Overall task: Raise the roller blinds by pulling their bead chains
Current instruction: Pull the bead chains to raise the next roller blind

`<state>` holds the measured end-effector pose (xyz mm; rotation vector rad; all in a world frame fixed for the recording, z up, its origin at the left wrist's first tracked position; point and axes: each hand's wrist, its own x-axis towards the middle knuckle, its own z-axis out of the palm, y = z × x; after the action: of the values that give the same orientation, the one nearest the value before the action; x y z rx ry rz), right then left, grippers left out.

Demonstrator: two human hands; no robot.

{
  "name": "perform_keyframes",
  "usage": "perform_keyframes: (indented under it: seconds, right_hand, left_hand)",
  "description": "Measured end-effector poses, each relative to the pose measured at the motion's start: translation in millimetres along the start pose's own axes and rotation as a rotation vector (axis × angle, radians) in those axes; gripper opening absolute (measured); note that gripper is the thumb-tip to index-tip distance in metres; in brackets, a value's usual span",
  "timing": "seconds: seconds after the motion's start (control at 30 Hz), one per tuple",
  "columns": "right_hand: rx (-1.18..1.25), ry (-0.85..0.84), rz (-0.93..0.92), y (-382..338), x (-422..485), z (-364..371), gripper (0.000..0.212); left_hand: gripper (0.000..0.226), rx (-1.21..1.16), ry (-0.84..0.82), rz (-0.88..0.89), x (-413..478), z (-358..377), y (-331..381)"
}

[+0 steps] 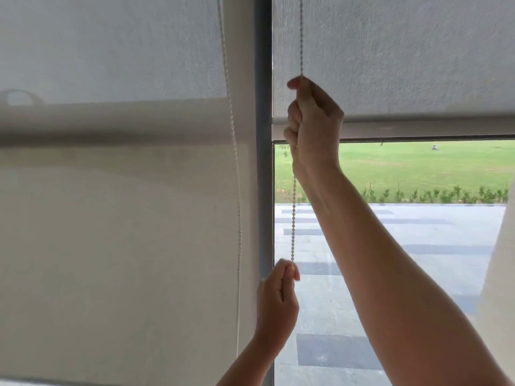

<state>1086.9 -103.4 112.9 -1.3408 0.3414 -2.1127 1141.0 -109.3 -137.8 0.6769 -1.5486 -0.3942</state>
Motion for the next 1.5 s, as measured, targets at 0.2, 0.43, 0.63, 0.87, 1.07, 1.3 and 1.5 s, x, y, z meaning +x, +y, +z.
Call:
perform_keyframes:
  seconds: [0.2, 0.43, 0.63, 0.87, 1.07, 1.3, 1.5]
  right_hand:
    - [-0.071, 0.069, 0.140, 57, -59, -60, 0.026]
    - [-0.151, 0.037, 0.346, 108, -139, -111, 0.035]
    - [-0.228, 0.083, 0.489, 124, -193, -131, 0.036]
    - [-0.202, -0.017, 0.597, 134, -213, -130, 0.030]
    - [-0.430, -0.294, 0.591, 122, -136, -128, 0.033]
    - [-0.140, -0.292, 0.243, 38, 15, -43, 0.026]
    - [0.294, -0.449, 0.154, -40, 61, 34, 0.023]
  left_hand:
    - [0.032, -0.014, -0.215, -0.208, -67, 3, -47]
    - [0.021, 0.038, -0.774, -0.575, -87, -9, -55]
    - [0.060, -0.186, -0.949, -0.598, 7, -43, -33]
    - [0.038, -0.486, -0.334, -0.253, 142, -56, 75]
    - [0.024, -0.539, 0.021, -0.109, 140, -41, 104]
    - [0.035, -0.484, 0.127, -0.058, 131, -31, 107]
    - [0.039, -0.435, 0.120, 0.015, 120, -15, 107]
